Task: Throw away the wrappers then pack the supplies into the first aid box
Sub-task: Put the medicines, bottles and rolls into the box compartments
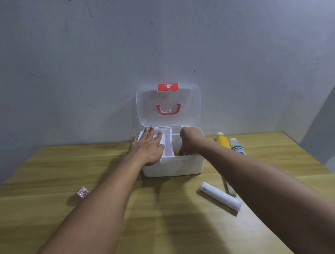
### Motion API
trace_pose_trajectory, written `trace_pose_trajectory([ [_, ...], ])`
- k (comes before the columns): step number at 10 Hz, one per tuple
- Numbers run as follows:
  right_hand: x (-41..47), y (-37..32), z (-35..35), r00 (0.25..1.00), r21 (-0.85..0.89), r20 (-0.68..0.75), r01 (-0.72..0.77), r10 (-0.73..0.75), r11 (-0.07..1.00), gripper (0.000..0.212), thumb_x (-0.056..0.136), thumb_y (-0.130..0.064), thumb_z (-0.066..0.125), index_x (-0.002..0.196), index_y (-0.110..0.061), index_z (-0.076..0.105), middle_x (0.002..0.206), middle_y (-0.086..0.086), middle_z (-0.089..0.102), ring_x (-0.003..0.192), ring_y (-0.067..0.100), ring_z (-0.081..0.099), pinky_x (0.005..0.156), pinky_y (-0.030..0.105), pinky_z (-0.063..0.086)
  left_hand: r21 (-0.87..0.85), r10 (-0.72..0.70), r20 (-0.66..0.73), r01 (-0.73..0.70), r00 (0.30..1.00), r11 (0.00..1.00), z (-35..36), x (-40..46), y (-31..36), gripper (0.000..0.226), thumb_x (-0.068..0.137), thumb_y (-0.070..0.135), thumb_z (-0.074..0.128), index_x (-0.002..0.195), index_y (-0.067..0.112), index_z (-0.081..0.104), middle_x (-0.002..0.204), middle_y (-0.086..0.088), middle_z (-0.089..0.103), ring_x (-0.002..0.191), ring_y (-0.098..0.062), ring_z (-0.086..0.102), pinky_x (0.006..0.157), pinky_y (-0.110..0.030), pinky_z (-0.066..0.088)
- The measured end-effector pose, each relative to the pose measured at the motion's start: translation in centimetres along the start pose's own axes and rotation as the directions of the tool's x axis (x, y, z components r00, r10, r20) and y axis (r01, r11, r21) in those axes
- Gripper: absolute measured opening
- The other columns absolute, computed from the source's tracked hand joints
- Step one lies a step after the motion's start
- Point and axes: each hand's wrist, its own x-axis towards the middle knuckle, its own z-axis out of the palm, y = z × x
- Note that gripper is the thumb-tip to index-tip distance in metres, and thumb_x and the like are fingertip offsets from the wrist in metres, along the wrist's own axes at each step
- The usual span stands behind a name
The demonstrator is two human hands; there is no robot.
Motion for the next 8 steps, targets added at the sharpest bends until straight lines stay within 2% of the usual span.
trace_pose_trajectory([
  [1, -0.5, 0.5, -0.8, 0.998, 0.064, 0.053, -0.032, 0.029, 0.997, 0.032, 0.069, -0.019, 0.084, 0.081, -0.007, 0.057, 0.070, 0.004, 0.059, 0.073, 0.023, 0.055, 0.059, 0.027, 0.042, 0.003, 0.004, 0.000, -0.004, 1.000, 1.000, 0.0, 0.0, 0.0, 0.055, 0.100, 0.039, 0.016, 0.152, 0.028, 0.000, 0.160, -0.001, -0.017, 0.147, -0.016, -0.014, 0.120, -0.049, 0.000],
  [2, -0.5, 1.9, -2.8, 0.996, 0.314, 0.061, -0.076, 0.059, 0.946, 0.035, 0.072, -0.006, 0.082, 0.100, 0.001, 0.063, 0.083, 0.016, 0.074, 0.071, 0.025, 0.072, 0.067, 0.035, 0.060, -0.002, 0.005, 0.007, -0.005, 1.000, 1.000, -0.1, 0.1, -0.1, 0.055, 0.100, 0.038, 0.016, 0.152, 0.027, 0.000, 0.160, -0.001, -0.017, 0.147, -0.016, -0.015, 0.120, -0.049, 0.000],
  [3, 0.0, 5.5, -4.7, 0.980, 0.425, -0.105, -0.111, 0.170, 0.899, 0.025, 0.075, 0.002, 0.073, 0.099, 0.001, 0.067, 0.074, 0.020, 0.072, 0.063, 0.031, 0.073, 0.062, 0.047, 0.062, 0.004, 0.005, 0.008, -0.005, 1.000, 1.000, 0.1, 0.2, -0.2, 0.056, 0.100, 0.038, 0.016, 0.152, 0.027, -0.001, 0.160, -0.001, -0.017, 0.147, -0.016, -0.014, 0.120, -0.049, 0.000],
  [4, -0.9, 9.2, -5.6, 0.947, 0.230, -0.119, -0.267, 0.299, 0.936, 0.008, 0.075, -0.006, 0.069, 0.081, 0.000, 0.070, 0.066, 0.015, 0.071, 0.054, 0.029, 0.070, 0.049, 0.038, 0.061, 0.001, 0.003, 0.007, -0.003, 1.000, 1.000, 0.2, 0.3, -0.2, 0.056, 0.099, 0.038, 0.017, 0.152, 0.028, 0.000, 0.160, -0.001, -0.016, 0.148, -0.015, -0.014, 0.120, -0.049, 0.001],
  [5, -2.4, 11.5, -4.7, 0.914, 0.078, 0.035, -0.405, 0.404, 0.911, 0.016, 0.078, -0.014, 0.072, 0.075, -0.002, 0.063, 0.069, 0.012, 0.065, 0.069, 0.027, 0.069, 0.050, 0.032, 0.057, -0.004, 0.003, 0.006, -0.002, 1.000, 1.000, 0.2, 0.2, -0.1, 0.056, 0.100, 0.038, 0.017, 0.152, 0.028, 0.000, 0.160, -0.001, -0.016, 0.148, -0.015, -0.013, 0.120, -0.048, 0.001],
  [6, -3.1, 12.9, -3.1, 0.896, 0.002, 0.054, -0.441, 0.440, 0.897, 0.021, 0.075, -0.015, 0.071, 0.068, -0.005, 0.054, 0.070, 0.010, 0.060, 0.076, 0.027, 0.068, 0.066, 0.037, 0.061, 0.003, 0.000, 0.004, 0.000, 1.000, 1.000, 0.1, 0.2, 0.0, 0.055, 0.100, 0.037, 0.016, 0.152, 0.028, 0.000, 0.160, -0.001, -0.016, 0.147, -0.015, -0.014, 0.120, -0.048, 0.001],
  [7, -3.2, 13.9, -2.6, 0.879, 0.059, 0.034, -0.477, 0.476, 0.877, 0.019, 0.075, -0.011, 0.070, 0.067, -0.004, 0.054, 0.073, 0.013, 0.062, 0.072, 0.031, 0.068, 0.062, 0.043, 0.062, 0.004, 0.000, 0.005, 0.000, 1.000, 1.000, 0.0, 0.1, 0.0, 0.055, 0.100, 0.037, 0.017, 0.152, 0.028, 0.000, 0.160, -0.001, -0.016, 0.147, -0.015, -0.014, 0.120, -0.048, 0.001],
  [8, -3.5, 14.4, -2.8, 0.837, 0.165, 0.114, -0.548, 0.536, 0.820, 0.025, 0.071, -0.014, 0.079, 0.073, 0.001, 0.058, 0.078, 0.020, 0.067, 0.069, 0.035, 0.071, 0.059, 0.046, 0.062, 0.006, -0.001, 0.010, 0.001, 1.000, 1.000, 0.0, 0.2, 0.0, 0.055, 0.100, 0.037, 0.017, 0.152, 0.028, 0.000, 0.160, -0.001, -0.016, 0.148, -0.015, -0.013, 0.119, -0.048, 0.001],
])
